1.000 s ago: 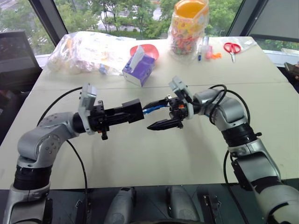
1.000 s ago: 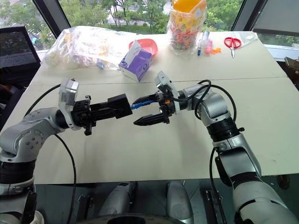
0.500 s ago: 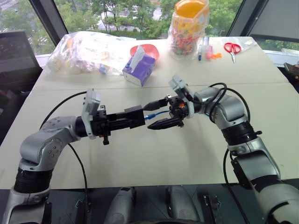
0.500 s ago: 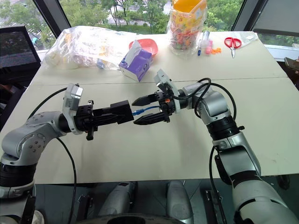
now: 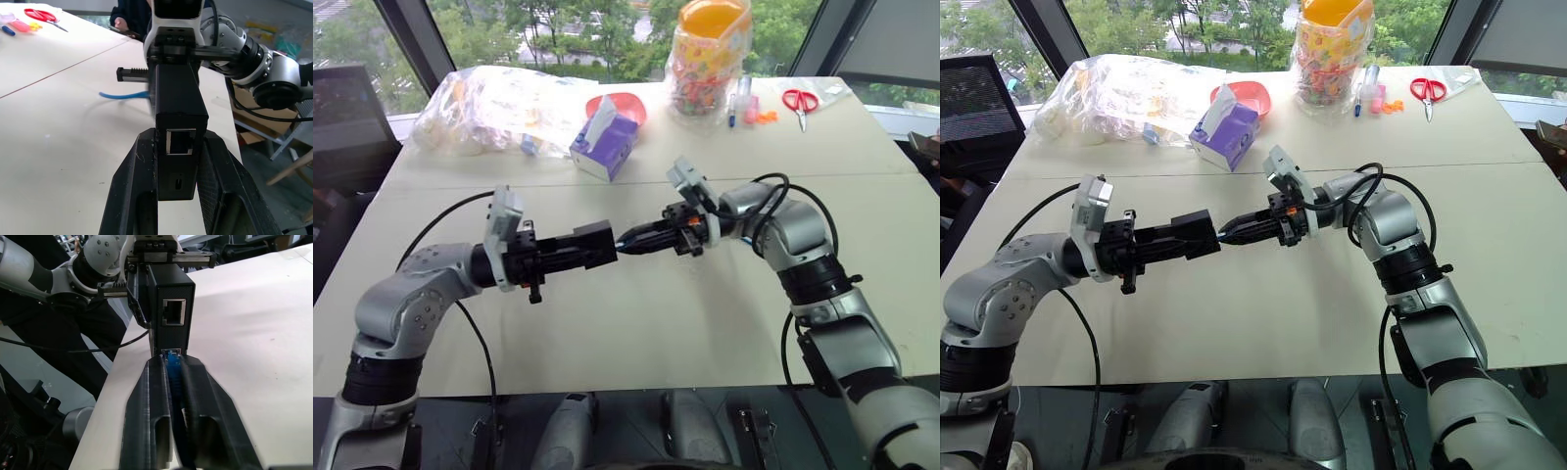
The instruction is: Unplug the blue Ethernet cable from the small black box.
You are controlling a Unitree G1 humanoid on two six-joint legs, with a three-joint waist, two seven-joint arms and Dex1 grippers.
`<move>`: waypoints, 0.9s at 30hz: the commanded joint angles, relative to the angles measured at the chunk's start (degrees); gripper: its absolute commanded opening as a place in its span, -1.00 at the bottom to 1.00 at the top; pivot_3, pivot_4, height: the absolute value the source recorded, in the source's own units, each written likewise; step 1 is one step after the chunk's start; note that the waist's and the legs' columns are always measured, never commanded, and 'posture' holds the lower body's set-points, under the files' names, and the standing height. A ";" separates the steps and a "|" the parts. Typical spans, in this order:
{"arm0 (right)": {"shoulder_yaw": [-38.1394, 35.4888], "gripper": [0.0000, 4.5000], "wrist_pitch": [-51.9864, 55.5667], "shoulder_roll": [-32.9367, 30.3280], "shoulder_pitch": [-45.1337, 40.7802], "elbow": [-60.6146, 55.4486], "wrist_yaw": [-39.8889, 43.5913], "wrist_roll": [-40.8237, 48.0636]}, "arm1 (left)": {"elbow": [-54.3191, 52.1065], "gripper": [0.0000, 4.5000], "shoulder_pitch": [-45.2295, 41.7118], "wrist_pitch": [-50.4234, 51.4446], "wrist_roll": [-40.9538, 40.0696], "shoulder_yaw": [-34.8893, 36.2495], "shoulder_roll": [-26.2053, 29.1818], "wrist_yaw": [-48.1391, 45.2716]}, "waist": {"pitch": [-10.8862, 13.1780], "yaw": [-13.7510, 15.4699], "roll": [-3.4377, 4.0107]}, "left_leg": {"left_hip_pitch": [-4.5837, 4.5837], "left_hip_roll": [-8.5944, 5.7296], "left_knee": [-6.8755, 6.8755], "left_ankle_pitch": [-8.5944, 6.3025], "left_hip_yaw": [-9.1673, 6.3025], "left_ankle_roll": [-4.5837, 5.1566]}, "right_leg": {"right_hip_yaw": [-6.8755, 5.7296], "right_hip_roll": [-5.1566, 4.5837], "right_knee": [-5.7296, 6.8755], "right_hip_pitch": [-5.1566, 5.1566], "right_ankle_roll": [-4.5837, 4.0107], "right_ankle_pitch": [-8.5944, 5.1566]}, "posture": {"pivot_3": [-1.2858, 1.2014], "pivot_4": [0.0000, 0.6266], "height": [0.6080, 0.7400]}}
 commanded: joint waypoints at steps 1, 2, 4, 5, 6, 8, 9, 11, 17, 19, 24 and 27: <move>-1.23 -0.89 -0.84 0.14 -0.28 -1.07 0.00 -0.21 | -1.63 -0.79 -0.72 -0.78 -0.65 1.30 0.65 -0.28 | 0.00 0.00 0.00 | 0.00 0.00 0.00 0.00 0.00 0.00 | 0.00 0.00 0.00 0.00 0.00 0.00 | 0.03 -0.52 1.00; -1.19 -0.89 -0.80 0.13 -0.25 -1.11 0.05 -0.22 | -1.63 -0.79 -0.72 -0.81 -0.63 1.31 0.65 -0.26 | 0.00 0.00 0.00 | 0.00 0.00 0.00 0.00 0.00 0.00 | 0.00 0.00 0.00 0.00 0.00 0.00 | 0.03 -0.52 1.00; -1.10 -0.89 -0.76 0.08 -0.22 -1.13 0.18 -0.26 | -1.62 -0.79 -0.74 -0.77 -0.69 1.37 0.58 -0.15 | 0.00 0.00 0.00 | 0.00 0.00 0.00 0.00 0.00 0.00 | 0.00 0.00 0.00 0.00 0.00 0.00 | 0.03 -0.52 1.00; -1.03 -0.89 -0.77 0.05 -0.16 -1.18 0.28 -0.29 | -1.62 -0.79 -0.75 -0.77 -0.72 1.41 0.53 -0.08 | 0.00 0.00 0.00 | 0.00 0.00 0.00 0.00 0.00 0.00 | 0.00 0.00 0.00 0.00 0.00 0.00 | 0.03 -0.52 1.00; -0.95 -0.89 -0.77 0.02 -0.09 -1.23 0.37 -0.33 | -1.63 -0.79 -0.75 -0.77 -0.76 1.44 0.49 -0.04 | 0.00 0.00 0.00 | 0.00 0.00 0.00 0.00 0.00 0.00 | 0.00 0.00 0.00 0.00 0.00 0.00 | 0.03 -0.52 1.00; -0.78 -0.89 -0.67 -0.08 0.16 -1.56 0.51 -0.37 | -1.75 -0.79 -0.68 -0.72 -0.92 1.58 0.44 0.06 | 0.00 0.00 0.00 | 0.00 0.00 0.00 0.00 0.00 0.00 | 0.00 0.00 0.00 0.00 0.00 0.00 | 0.03 -0.52 1.00; -0.67 -0.89 -0.68 -0.14 0.29 -1.70 0.60 -0.42 | -1.79 -0.79 -0.66 -0.68 -1.00 1.64 0.45 0.07 | 0.00 0.00 0.00 | 0.00 0.00 0.00 0.00 0.00 0.00 | 0.00 0.00 0.00 0.00 0.00 0.00 | 0.03 -0.52 1.00; -0.50 -0.89 -0.90 -0.19 0.47 -1.81 0.71 -0.60 | -1.83 -0.79 -0.70 -0.54 -1.19 1.85 0.58 0.05 | 0.00 0.00 0.00 | 0.00 0.00 0.00 0.00 0.00 0.00 | 0.00 0.00 0.00 0.00 0.00 0.00 | 0.03 -0.52 1.00; -0.09 -0.89 -2.54 -0.67 1.22 -1.62 1.12 -1.74 | -2.18 -0.79 -0.39 0.11 -2.14 3.13 1.26 0.08 | 0.00 0.00 0.00 | 0.00 0.00 0.00 0.00 0.00 0.00 | 0.00 0.00 0.00 0.00 0.00 0.00 | 0.03 -0.52 1.00; -0.19 -0.89 -2.69 -0.92 1.31 -1.29 1.34 -1.86 | -2.37 -0.79 0.09 0.34 -2.38 3.81 1.78 -0.13 | 0.00 -0.02 0.00 | 0.00 0.00 0.00 0.00 0.00 0.00 | 0.00 0.00 0.00 0.00 0.00 0.00 | 0.03 -0.52 1.00; -0.32 -0.48 -3.63 -1.52 1.33 -0.10 1.66 -2.70 | -3.24 -0.79 1.25 0.62 -3.11 4.61 2.43 0.21 | 0.00 0.03 0.00 | 0.00 0.00 0.00 0.00 0.00 0.00 | 0.00 0.00 0.00 0.00 0.00 0.00 | 0.03 -0.52 1.00; -0.45 -0.07 -4.23 -1.39 1.20 0.27 1.76 -3.35 | -3.36 -0.79 1.18 0.70 -3.20 4.63 2.24 0.67 | 0.00 0.03 0.00 | 0.00 0.00 0.00 0.00 0.01 0.00 | 0.00 0.00 0.00 0.00 0.00 0.00 | 0.03 -0.52 1.00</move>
